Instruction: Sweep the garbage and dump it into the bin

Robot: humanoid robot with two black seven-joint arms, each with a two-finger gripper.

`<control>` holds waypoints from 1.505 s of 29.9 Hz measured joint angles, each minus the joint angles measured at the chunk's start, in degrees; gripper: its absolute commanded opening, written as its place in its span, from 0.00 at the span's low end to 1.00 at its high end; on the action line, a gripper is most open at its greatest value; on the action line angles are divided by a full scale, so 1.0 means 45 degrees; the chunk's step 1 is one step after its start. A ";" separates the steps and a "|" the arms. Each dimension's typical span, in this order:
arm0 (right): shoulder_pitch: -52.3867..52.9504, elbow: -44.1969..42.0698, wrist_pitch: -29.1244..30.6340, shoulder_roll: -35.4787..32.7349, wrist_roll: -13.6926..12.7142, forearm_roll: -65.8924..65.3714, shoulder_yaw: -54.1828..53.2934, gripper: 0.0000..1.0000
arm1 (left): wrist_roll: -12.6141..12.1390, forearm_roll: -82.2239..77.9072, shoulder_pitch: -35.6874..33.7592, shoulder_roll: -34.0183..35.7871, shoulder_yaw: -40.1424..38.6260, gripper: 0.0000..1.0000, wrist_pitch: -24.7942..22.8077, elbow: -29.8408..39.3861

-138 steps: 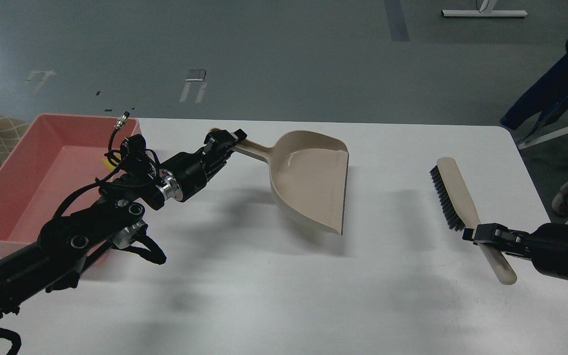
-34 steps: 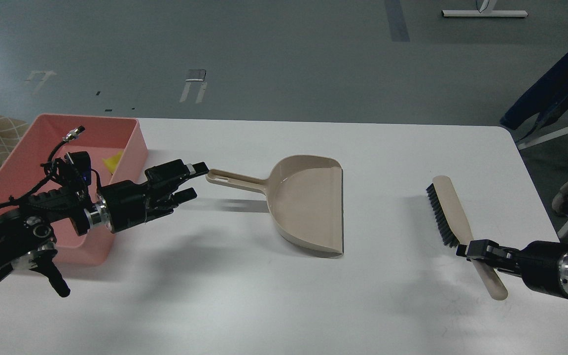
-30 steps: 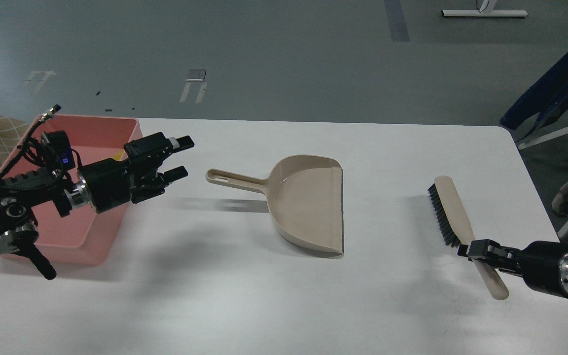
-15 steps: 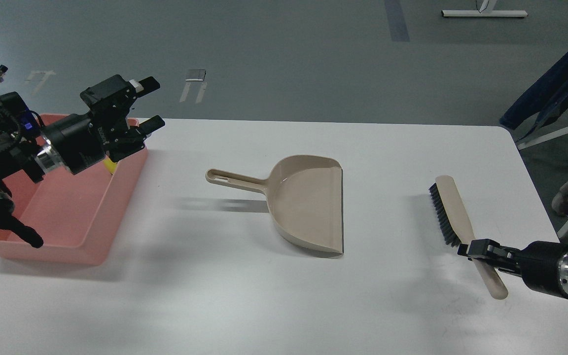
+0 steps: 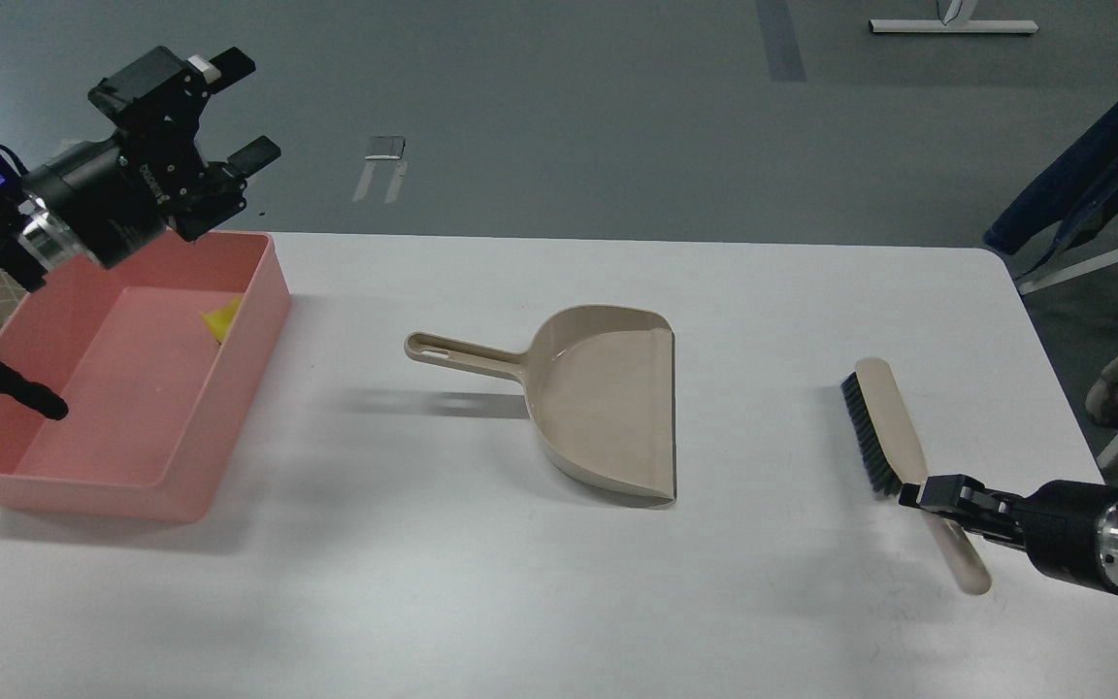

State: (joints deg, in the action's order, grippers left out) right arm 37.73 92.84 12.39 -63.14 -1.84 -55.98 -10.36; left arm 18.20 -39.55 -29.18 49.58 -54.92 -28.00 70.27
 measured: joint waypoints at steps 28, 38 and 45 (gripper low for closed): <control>0.0016 0.0517 0.0227 -0.1460 -0.0008 0.1344 -0.2859 1.00 | -0.0054 0.0001 -0.0782 -0.0020 0.0016 0.97 0.0001 -0.0484; 0.0181 -0.1087 0.0663 -0.0477 -0.0021 0.3932 -0.7520 1.00 | -0.0136 0.0206 -0.2426 -0.0532 0.0028 0.98 0.0003 -0.1900; 0.0720 -0.4870 0.0721 0.2764 -0.0023 0.4409 -1.0879 1.00 | -0.0515 0.0718 -0.3767 -0.1602 0.0117 0.98 0.0330 -0.3100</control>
State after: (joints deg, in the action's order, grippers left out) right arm 40.97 70.93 15.63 -50.70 -1.94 -36.14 -59.32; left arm 15.88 -36.32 -46.13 42.37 -54.39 -26.52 56.32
